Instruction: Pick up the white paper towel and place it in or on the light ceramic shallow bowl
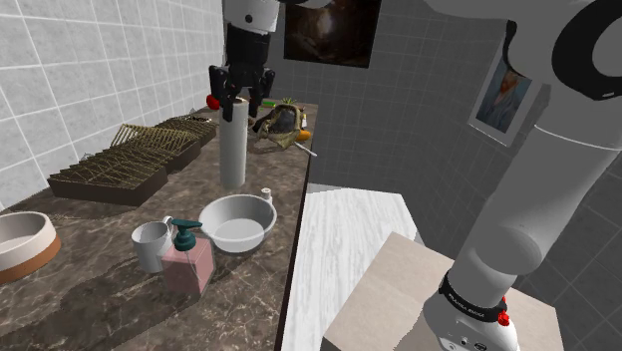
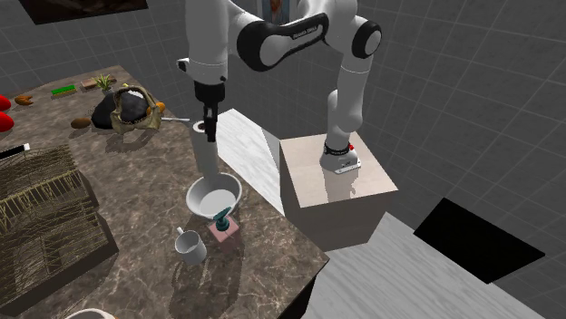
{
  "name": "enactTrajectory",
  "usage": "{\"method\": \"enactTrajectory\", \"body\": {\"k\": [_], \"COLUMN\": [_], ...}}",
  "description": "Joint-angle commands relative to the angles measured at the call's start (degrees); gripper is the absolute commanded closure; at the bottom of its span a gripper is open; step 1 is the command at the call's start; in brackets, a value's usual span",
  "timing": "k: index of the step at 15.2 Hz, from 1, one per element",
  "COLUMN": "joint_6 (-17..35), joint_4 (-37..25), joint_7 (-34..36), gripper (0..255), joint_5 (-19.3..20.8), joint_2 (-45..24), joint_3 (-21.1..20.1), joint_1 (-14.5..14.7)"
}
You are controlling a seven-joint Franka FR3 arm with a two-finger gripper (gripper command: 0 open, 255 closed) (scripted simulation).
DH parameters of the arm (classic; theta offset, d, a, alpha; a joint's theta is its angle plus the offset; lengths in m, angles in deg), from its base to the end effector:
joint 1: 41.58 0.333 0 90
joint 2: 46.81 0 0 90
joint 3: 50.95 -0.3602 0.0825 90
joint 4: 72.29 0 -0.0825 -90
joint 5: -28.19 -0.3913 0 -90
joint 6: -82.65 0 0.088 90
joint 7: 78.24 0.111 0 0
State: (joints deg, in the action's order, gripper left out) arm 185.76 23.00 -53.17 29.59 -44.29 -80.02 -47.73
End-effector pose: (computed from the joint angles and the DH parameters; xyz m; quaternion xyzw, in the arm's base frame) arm 0.5229 0.2262 0.6634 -0.9958 0.0162 -0.0890 0.0147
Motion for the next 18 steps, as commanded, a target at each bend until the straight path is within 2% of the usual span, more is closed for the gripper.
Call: {"method": "enactTrajectory", "body": {"k": [1,4,18], "joint_6": [-1.9,-5.2,6.3], "joint_4": [-4.3,-11.4,2.2], "joint_7": [-1.3,-3.1,-3.5], "gripper": [255,255,255], "joint_5": [1.2,2.8,1.7], "joint_2": [-2.8,-7.0,-4.6], "joint_3": [0.6,1.4,1.8], "joint_1": [-0.7,-1.4,-2.0]}}
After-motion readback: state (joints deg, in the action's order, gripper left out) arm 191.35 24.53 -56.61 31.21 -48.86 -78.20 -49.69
